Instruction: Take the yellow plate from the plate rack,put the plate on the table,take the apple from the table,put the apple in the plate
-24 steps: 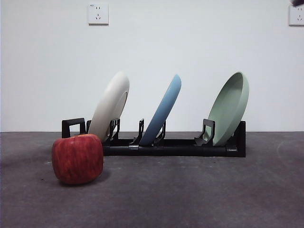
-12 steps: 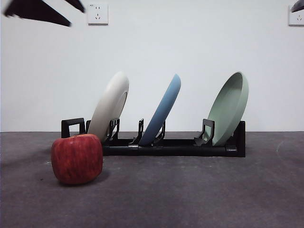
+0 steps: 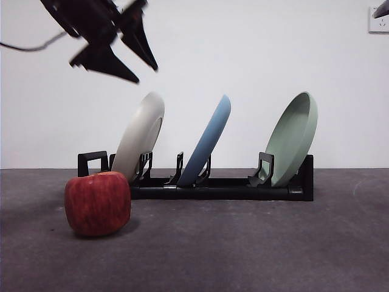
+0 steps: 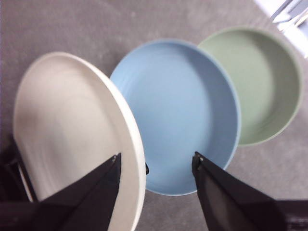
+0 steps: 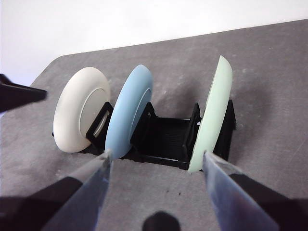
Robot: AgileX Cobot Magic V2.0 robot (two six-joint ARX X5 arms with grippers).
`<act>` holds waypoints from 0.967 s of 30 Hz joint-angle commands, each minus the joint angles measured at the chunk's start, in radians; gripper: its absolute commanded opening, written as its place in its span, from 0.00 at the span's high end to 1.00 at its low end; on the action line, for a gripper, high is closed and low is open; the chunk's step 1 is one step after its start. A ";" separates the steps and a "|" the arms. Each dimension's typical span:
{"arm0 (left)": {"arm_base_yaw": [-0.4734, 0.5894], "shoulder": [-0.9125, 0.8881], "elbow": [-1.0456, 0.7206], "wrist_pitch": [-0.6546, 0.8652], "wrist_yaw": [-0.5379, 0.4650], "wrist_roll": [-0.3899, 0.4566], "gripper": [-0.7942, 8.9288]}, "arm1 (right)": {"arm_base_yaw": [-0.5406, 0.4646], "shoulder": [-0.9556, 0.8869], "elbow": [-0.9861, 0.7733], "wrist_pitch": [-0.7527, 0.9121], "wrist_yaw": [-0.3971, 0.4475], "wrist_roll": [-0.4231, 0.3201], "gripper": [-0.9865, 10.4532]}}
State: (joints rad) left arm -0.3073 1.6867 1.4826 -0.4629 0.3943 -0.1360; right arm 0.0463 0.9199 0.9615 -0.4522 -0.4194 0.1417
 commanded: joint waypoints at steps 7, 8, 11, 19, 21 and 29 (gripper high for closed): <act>-0.020 0.072 0.003 0.022 -0.034 0.036 0.77 | 0.002 0.002 0.005 -0.002 0.002 -0.004 0.64; -0.020 0.072 0.003 0.029 -0.034 0.036 0.84 | 0.002 0.002 0.005 -0.002 0.002 -0.004 0.64; -0.020 0.071 0.007 0.037 -0.027 0.035 0.93 | 0.002 0.002 0.005 -0.002 0.003 -0.004 0.64; -0.020 0.021 0.011 0.024 -0.024 0.036 0.93 | 0.002 0.002 0.005 0.001 0.006 -0.001 0.64; -0.021 -0.016 0.011 0.003 -0.021 0.036 0.93 | 0.002 0.002 0.005 0.002 0.006 -0.001 0.64; -0.061 -0.230 0.011 -0.196 -0.019 0.121 0.93 | 0.002 0.002 0.006 0.026 0.006 0.000 0.64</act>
State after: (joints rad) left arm -0.3607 1.4696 1.4887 -0.6483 0.3679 -0.0605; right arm 0.0463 0.9199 0.9615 -0.4339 -0.4160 0.1417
